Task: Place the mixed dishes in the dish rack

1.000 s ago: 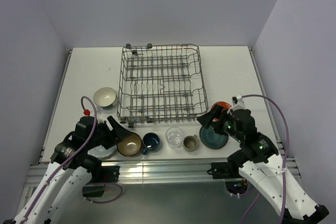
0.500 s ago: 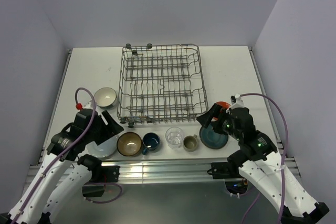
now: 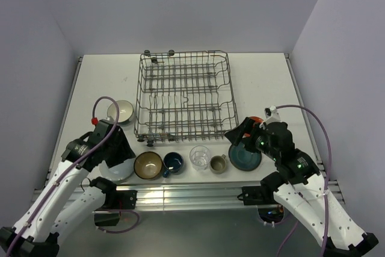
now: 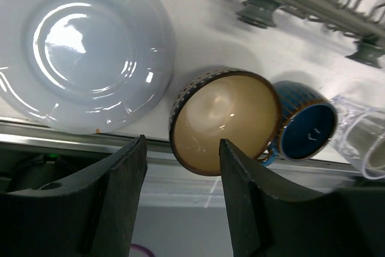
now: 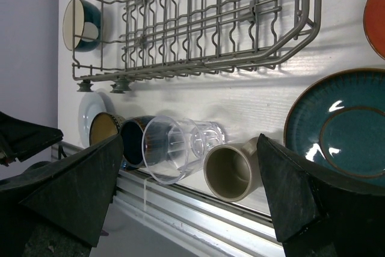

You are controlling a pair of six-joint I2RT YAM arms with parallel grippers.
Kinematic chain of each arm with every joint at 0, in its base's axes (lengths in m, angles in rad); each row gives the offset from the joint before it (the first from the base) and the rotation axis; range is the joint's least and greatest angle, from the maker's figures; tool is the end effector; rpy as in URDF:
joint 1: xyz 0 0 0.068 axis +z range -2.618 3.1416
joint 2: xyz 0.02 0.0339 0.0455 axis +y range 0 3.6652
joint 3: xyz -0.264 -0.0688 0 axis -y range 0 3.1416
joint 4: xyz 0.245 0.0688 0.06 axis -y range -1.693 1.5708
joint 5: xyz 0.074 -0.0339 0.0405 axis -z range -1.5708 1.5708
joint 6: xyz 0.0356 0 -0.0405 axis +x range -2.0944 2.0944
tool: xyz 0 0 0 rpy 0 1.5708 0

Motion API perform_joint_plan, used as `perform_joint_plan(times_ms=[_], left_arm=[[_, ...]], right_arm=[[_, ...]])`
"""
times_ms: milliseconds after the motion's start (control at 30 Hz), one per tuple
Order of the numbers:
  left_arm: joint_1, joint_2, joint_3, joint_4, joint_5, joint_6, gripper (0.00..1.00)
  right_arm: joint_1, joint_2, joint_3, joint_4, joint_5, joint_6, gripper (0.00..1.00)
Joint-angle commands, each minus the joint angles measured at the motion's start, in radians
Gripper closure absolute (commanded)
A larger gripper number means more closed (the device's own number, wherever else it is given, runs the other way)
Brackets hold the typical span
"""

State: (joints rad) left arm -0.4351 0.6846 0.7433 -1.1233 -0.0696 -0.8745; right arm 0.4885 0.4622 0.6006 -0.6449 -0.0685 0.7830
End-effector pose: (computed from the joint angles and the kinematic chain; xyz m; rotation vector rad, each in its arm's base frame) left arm 0.1005 -0.0440 0.2589 -0.6070 2.6078 -0.3478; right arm 0.0994 0.0556 0.2713 0.2774 2.1711 0.8254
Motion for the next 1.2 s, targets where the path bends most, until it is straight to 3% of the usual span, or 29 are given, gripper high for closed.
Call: perform_joint_plan(times_ms=[0,200,333,667,1167], left_arm=[[0.004,0.03,0.054,-0.043,-0.012,0.057,0.43],[0.003,0.078,0.044,-0.006,-0.006,0.046,0.33],[0.002,0.098,-0.031,0.091,0.042,0.011,0.33],[-0.013,0.11,-0.061,0.092,0.03,-0.063,0.36],[-0.163,0.236,-0.1,0.117,0.014,-0.158,0.4]], right_arm=[[0.002,-0.01,0.057,0.002,0.01,-0.033,0.01],[0.002,0.0,0.082,0.002,0.015,-0.056,0.01],[0.002,0.013,0.079,0.01,0.003,-0.064,0.01],[0.002,0.003,0.077,0.004,0.009,-0.08,0.0],[0.002,-0.014,0.07,0.002,0.01,-0.083,0.0]])
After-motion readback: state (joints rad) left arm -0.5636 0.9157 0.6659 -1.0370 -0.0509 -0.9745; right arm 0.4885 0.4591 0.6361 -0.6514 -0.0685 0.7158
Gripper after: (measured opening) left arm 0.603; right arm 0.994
